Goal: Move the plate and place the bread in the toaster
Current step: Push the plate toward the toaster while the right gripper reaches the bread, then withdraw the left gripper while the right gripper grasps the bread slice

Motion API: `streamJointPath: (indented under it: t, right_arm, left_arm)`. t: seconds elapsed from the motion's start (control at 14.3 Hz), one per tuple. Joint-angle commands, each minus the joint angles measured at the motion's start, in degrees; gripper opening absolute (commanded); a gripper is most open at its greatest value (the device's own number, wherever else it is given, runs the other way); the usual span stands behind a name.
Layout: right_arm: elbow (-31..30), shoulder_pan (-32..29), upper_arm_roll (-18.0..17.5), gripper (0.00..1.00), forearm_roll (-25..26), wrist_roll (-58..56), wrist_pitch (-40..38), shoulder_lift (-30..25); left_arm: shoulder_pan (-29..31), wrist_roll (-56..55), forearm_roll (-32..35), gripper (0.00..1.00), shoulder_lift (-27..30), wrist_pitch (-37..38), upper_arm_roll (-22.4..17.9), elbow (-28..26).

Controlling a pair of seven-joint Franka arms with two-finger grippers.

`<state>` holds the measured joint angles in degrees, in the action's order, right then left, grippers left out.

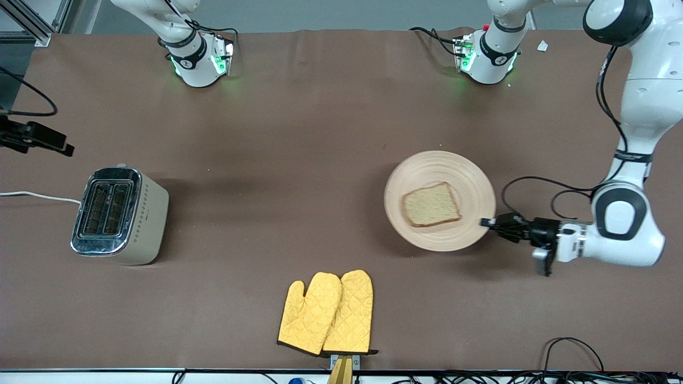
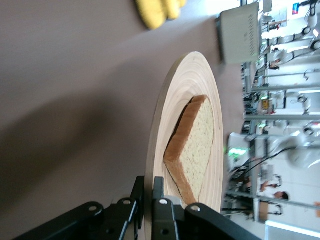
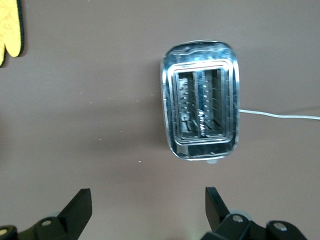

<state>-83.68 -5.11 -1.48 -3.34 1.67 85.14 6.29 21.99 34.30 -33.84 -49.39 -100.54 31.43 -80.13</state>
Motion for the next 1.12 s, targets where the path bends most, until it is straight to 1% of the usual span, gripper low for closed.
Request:
streamJointPath:
  t: [0.0,0.07,0.14,0.28,0.35,0.42,0.56,0.63,0.77,0.84,0.91,0.98,1.05]
  right_arm:
    - [-5.2,3.7,0.1,1.00,-1.0,1.5,6.0,0.6]
    - [-6.6,5.3,0.1,1.00,-1.1,4.5,7.3,1.0]
    - [-7.2,6.6,0.1,1.00,-1.1,8.6,8.4,1.4]
    - [-8.9,8.4,0.1,1.00,-1.2,11.5,11.2,1.5]
    - [-11.1,8.5,0.1,1.00,-2.7,11.8,14.3,1.8]
    - [-14.5,8.5,0.1,1.00,-4.3,12.1,18.6,1.8]
    - [-20.4,9.5,0.1,1.00,-4.7,12.1,28.2,1.8]
    - [-22.7,10.2,0.1,1.00,-4.7,12.2,31.5,1.9]
    - [-27.9,10.6,0.1,1.00,-4.7,14.7,39.8,2.5]
    - [-30.5,11.3,0.1,1.00,-4.7,15.4,44.2,3.2]
    - [-34.0,12.6,0.1,1.00,-4.7,16.0,49.0,3.2]
    - [-36.4,14.0,0.1,1.00,-4.7,16.5,51.8,3.2]
    - [-38.2,14.8,0.1,1.00,-4.7,16.6,53.3,3.3]
  left_arm:
    - [-8.8,-7.7,-5.6,0.00,0.3,-8.9,2.0,0.7]
    - [-13.3,-9.1,-9.3,0.00,-0.5,-13.8,1.6,0.7]
    - [-17.1,-10.6,-11.5,0.00,-1.3,-18.9,1.5,0.7]
    - [-24.4,-14.0,-13.4,0.00,-4.1,-29.0,1.5,0.8]
    - [-28.0,-14.9,-15.0,0.00,-5.8,-34.2,1.5,0.8]
    - [-31.4,-15.3,-16.8,0.00,-7.4,-37.9,1.4,1.0]
    - [-36.9,-15.6,-17.5,0.00,-11.6,-42.4,1.4,4.3]
    - [-38.8,-15.6,-17.6,0.00,-13.2,-43.9,1.4,5.4]
    - [-40.5,-14.7,-17.6,0.01,-15.1,-46.1,1.4,6.3]
    - [-40.5,-14.5,-17.4,0.13,-15.1,-46.2,1.0,6.2]
    - [-40.1,-15.1,-17.4,0.70,-14.6,-46.2,0.0,5.9]
    - [-39.2,-15.7,-17.4,0.98,-14.0,-46.1,-0.1,5.9]
    - [-37.6,-17.0,-16.5,1.00,-12.7,-45.4,-0.2,5.8]
